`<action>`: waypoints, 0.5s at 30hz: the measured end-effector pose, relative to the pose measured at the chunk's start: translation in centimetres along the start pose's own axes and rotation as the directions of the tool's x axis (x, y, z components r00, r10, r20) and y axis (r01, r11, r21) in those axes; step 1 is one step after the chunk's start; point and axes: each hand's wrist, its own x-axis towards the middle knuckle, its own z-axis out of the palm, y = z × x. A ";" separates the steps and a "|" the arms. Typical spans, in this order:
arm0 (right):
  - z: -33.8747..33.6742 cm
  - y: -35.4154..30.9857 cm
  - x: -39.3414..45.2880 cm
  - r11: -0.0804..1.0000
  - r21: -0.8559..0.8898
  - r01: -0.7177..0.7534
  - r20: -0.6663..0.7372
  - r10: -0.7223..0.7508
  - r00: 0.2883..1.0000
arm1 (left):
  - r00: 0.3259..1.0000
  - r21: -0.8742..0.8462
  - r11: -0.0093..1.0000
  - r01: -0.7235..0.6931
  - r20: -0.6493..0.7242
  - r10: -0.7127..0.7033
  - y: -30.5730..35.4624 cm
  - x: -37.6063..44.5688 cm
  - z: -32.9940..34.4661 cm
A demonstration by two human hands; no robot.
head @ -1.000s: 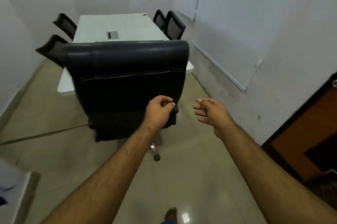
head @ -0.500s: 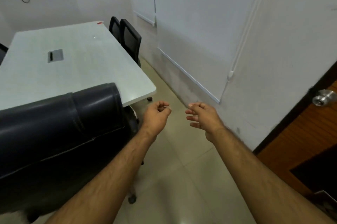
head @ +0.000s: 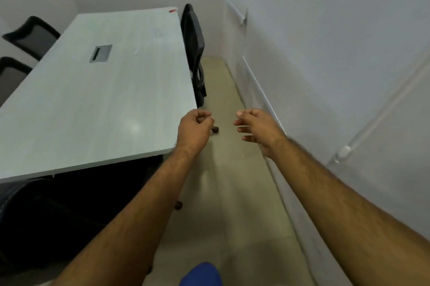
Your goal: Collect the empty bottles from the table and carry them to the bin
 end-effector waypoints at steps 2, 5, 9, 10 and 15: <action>0.4 -1.6 4.3 1.000 -0.011 0.022 0.035 -0.022 0.999 | 0.999 -0.005 1.000 0.007 -0.053 -0.007 0.5 3.5 0.8; 1.8 -3.5 11.8 0.998 -0.029 0.050 0.098 -0.047 0.994 | 0.992 -0.032 0.999 0.015 -0.123 -0.019 0.4 10.0 2.1; 4.6 -6.0 22.3 0.994 -0.053 0.092 0.207 -0.079 0.975 | 0.981 -0.047 0.999 0.019 -0.194 -0.028 -0.2 20.6 3.0; 5.4 -6.8 25.2 0.993 -0.070 0.099 0.227 -0.081 0.971 | 0.977 -0.049 0.998 0.028 -0.212 -0.038 -0.2 23.7 3.2; 8.9 -12.2 37.8 0.981 -0.150 0.125 0.317 -0.072 0.946 | 0.956 -0.059 0.996 0.065 -0.283 -0.079 1.5 36.9 3.1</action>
